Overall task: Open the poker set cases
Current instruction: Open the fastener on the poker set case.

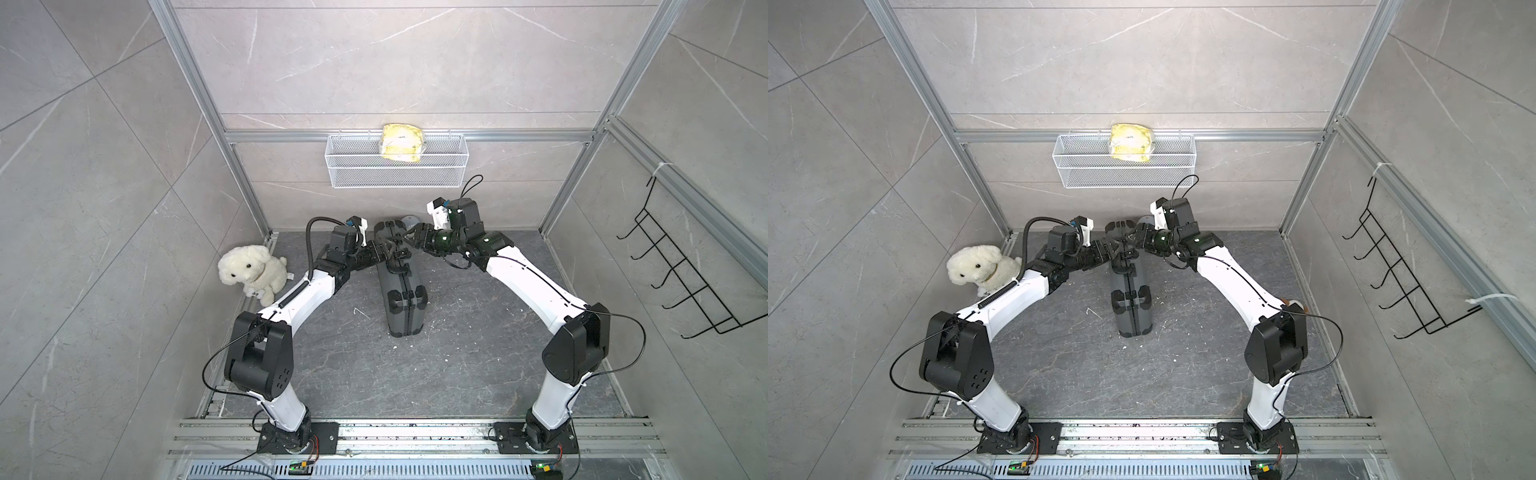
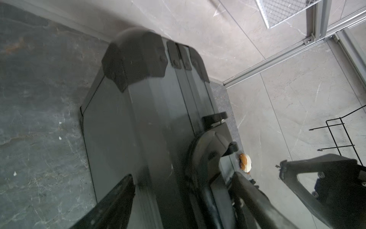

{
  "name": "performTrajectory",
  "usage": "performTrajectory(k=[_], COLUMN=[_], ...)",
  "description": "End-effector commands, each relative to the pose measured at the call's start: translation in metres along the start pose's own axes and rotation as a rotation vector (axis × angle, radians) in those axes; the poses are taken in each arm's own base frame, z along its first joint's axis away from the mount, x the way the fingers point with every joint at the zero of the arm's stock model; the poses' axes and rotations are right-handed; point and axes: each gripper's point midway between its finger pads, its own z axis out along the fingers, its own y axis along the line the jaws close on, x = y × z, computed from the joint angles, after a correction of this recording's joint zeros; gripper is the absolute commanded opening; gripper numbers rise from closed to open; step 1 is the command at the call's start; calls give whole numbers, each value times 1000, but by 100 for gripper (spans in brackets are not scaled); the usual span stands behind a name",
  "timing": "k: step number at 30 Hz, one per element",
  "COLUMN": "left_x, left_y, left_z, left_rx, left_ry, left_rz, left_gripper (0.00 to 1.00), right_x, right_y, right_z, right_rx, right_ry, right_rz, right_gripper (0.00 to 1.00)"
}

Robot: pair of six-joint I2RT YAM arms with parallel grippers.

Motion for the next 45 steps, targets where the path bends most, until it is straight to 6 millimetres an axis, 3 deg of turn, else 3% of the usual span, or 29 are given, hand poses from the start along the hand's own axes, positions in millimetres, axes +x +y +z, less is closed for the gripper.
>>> performTrajectory(k=[1, 6, 12, 17, 22, 27, 37, 45], left_x=[22, 7, -12, -9, 9, 22, 33, 35], left_y=[15, 16, 21, 32, 43, 51, 43, 39], left_z=[-10, -29, -67, -87, -78, -65, -45, -37], left_rx=[-28, 19, 39, 5, 18, 36, 51, 54], left_ry=[97, 39, -51, -84, -42, -7, 43, 59], left_rz=[-61, -113, -142, -145, -172, -200, -183, -177], left_gripper=[82, 82, 86, 85, 82, 79, 78, 77], right_x=[9, 17, 31, 38, 38, 49, 51, 60], right_y=[18, 26, 36, 35, 27, 21, 13, 0], right_z=[-3, 5, 22, 39, 45, 55, 57, 68], right_rx=[52, 114, 180, 323, 423, 443, 486, 520], right_ry=[40, 71, 142, 179, 174, 210, 219, 249], right_rz=[-95, -172, -275, -402, -461, -485, -523, -525], right_gripper=[53, 49, 52, 54, 54, 57, 58, 47])
